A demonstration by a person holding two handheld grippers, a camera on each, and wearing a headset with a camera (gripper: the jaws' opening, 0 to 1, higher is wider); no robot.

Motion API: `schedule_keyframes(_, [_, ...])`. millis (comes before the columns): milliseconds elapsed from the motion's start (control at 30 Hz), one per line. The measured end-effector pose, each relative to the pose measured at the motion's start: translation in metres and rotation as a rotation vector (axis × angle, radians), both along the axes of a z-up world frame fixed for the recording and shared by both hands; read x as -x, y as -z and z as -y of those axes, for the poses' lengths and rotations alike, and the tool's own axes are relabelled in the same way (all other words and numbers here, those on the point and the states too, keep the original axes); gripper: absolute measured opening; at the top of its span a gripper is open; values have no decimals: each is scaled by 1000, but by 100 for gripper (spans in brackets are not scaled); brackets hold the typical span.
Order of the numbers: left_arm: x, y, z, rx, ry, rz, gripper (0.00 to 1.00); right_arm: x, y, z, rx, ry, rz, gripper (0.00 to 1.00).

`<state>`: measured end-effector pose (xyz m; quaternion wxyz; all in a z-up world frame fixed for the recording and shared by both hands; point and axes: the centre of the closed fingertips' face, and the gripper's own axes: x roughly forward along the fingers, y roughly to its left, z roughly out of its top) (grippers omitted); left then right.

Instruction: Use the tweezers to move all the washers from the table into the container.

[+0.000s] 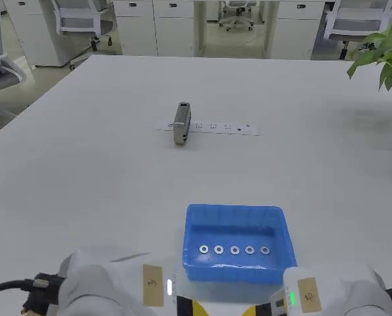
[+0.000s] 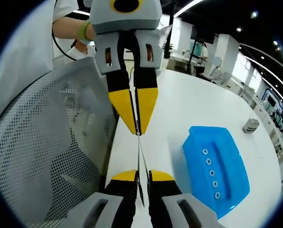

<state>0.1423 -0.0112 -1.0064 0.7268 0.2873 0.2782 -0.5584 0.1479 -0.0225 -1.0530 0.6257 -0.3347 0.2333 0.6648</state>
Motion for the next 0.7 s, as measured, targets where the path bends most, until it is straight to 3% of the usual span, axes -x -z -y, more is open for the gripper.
schedule_keyframes(167, [-4, 23, -7, -102, 26, -33, 0, -1, 12, 1, 30, -9, 19, 5])
schedule_keyframes(267, [-5, 29, -9, -120, 30, -48, 0, -3, 16, 1, 28, 5, 8, 5])
schedule_keyframes(367, [-7, 37, -13, -138, 27, -76, 0, -4, 18, -1, -8, 43, -24, 6])
schedule_keyframes(600, [-9, 52, -19, -184, 33, -123, 0, -1, 18, 16, -40, 113, -51, 24])
schedule_keyframes(700, [-9, 57, -21, -211, 40, -133, 0, -2, 8, 24, -89, 182, -77, 27])
